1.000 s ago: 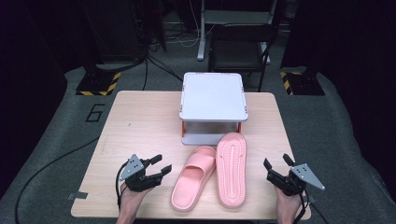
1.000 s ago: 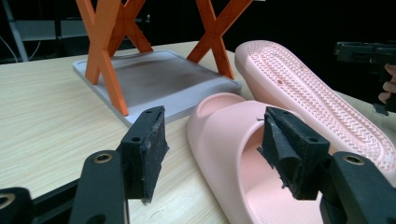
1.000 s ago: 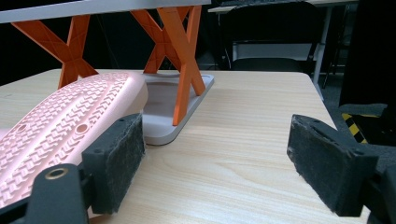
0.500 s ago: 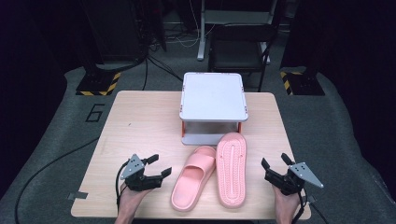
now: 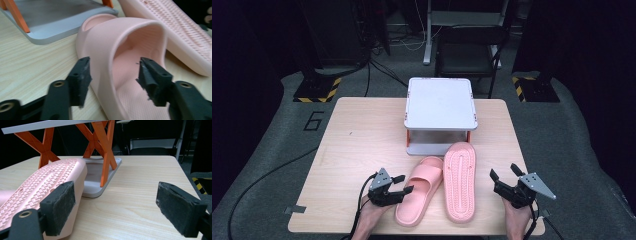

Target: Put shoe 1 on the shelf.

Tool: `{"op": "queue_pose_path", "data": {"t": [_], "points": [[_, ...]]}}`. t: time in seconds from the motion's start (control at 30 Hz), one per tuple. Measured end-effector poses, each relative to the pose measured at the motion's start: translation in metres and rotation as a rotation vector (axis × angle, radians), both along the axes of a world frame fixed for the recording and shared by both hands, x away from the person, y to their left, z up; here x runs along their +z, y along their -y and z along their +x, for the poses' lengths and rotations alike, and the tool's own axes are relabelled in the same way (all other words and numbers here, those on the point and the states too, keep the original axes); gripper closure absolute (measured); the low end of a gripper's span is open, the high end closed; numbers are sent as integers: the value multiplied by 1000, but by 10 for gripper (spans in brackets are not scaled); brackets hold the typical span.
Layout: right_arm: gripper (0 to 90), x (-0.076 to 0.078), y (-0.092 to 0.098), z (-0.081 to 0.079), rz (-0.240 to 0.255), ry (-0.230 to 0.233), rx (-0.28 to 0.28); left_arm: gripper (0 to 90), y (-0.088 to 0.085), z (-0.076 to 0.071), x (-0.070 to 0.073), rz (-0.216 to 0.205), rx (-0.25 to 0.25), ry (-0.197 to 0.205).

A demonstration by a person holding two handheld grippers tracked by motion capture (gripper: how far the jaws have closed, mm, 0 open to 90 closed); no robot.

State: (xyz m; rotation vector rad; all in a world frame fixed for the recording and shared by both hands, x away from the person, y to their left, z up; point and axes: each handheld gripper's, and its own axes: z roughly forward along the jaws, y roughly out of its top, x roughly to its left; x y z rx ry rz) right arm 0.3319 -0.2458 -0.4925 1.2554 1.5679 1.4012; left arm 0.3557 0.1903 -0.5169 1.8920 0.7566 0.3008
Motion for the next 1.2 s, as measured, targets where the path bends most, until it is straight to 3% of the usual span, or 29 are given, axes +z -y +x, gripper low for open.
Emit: {"op": "queue_pose_path", "data": {"t": [0.07,0.1,0.13,0.17,0.2,0.27,0.3,0.33,0.43,0.57,0.6,0.73,0.77,0.8,0.83,0.87,0.9,0.93,0.97,1.0,1.03,1.1,1.2], "points": [[156,0,0,0,-3,2,3,516,5,1,-2,-15,25,-4],[157,0,-1,-1,-5,-7,4,516,10,4,-2,13,25,0],[157,1,0,-1,-9,-10,8,591,15,4,-3,61,55,36],[157,1,0,-1,-9,-10,8,628,15,4,-3,61,55,36],[162,1,0,-1,-1,-7,4,683,17,4,-3,69,89,51],[166,2,1,-1,1,-7,5,738,16,4,-2,72,92,51],[166,2,1,-1,1,-7,5,738,15,5,-2,78,98,57],[170,2,2,-1,6,-13,7,778,17,4,-2,98,134,86],[177,5,0,0,9,-6,15,814,16,3,-1,115,145,91],[186,22,-6,6,8,8,68,828,14,1,1,119,182,93],[186,39,-12,16,-11,2,120,832,11,1,3,128,201,106],[185,73,-28,44,-39,-10,203,832,3,1,8,127,247,111],[185,80,-32,49,-54,-13,214,833,3,1,8,127,247,111],[185,88,-37,57,-73,-7,233,832,0,4,9,111,283,128],[185,88,-37,57,-73,-7,233,832,0,4,9,111,283,128],[194,103,-48,76,-90,-3,284,832,-3,8,11,98,305,118],[194,103,-48,76,-90,-3,284,832,-3,8,11,98,305,118],[205,111,-58,95,-104,-17,303,831,-2,14,13,82,345,129],[205,111,-58,95,-104,-17,303,832,-2,14,13,82,345,129],[220,116,-66,114,-132,-49,302,831,1,22,16,68,388,139],[217,118,-70,122,-129,-70,303,831,2,25,17,76,388,143],[218,118,-72,128,-133,-76,311,830,5,29,19,63,400,135],[217,117,-81,155,-143,-128,323,828,15,49,22,65,427,107]]}}
